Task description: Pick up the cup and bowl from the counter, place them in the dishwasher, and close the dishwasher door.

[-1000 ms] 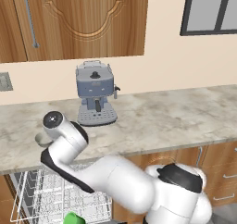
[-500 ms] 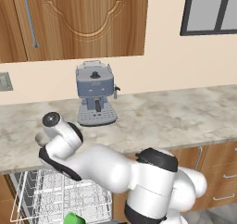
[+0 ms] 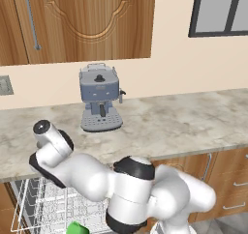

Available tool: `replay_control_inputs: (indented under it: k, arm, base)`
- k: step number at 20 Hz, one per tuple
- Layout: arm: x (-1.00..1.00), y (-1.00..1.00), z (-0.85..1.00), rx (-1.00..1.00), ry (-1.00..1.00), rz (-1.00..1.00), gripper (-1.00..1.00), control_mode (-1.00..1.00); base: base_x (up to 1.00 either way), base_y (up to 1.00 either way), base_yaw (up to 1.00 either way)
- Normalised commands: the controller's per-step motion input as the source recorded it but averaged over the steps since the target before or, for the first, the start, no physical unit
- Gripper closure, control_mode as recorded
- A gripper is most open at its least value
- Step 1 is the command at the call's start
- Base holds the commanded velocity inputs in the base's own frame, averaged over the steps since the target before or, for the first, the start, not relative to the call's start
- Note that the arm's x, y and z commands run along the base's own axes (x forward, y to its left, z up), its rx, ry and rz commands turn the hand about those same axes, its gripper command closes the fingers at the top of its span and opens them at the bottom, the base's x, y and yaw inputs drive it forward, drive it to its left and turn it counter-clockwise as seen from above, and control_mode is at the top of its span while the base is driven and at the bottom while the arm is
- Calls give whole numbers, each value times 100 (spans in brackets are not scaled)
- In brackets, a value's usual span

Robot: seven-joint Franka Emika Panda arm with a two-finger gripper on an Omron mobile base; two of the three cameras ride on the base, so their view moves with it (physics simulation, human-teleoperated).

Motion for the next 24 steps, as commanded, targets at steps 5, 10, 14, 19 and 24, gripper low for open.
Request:
replay_control_inputs:
  k: [5, 10, 14, 19, 24]
  arm:
    - [33, 24, -27, -5, 3, 0, -100, -100]
    - [24, 3, -38, -4, 3, 0, -100, -100]
    - [13, 2, -43, -4, 1, 0, 100, -100]
    - [1, 0, -17, 0, 0, 0, 100, -100]
    - [-44, 15, 2, 1, -3, 7, 100, -100]
  base:
    - [0, 0, 0]
    - [0, 0, 0]
    - [0, 0, 0]
    - [0, 0, 0]
    - [0, 0, 0]
